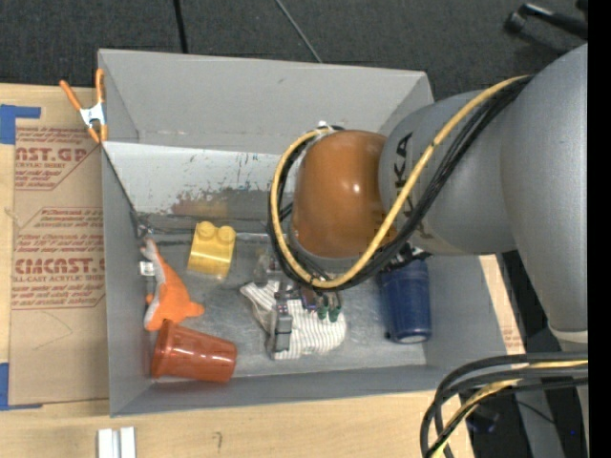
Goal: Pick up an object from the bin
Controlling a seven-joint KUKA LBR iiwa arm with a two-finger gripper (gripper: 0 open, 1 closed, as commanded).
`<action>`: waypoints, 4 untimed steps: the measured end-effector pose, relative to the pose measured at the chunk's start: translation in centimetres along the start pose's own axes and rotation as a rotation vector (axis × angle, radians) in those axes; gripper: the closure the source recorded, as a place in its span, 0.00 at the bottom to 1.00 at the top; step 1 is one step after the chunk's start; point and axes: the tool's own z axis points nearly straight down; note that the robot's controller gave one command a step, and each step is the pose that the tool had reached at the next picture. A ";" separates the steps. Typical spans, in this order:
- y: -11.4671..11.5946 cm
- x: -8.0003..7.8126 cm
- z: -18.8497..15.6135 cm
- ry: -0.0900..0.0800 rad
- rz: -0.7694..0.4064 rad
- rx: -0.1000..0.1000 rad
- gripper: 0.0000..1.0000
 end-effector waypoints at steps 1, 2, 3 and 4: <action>-0.1 -0.2 -0.4 -0.008 0.001 -0.001 0.00; -2.9 0.5 3.4 -0.016 0.133 -0.005 0.00; -5.4 1.6 4.9 -0.003 0.172 0.001 0.00; -6.4 2.3 2.6 -0.007 0.284 -0.002 0.00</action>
Offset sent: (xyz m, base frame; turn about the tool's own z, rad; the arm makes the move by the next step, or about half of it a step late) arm -0.0145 -0.0608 -0.0738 0.2574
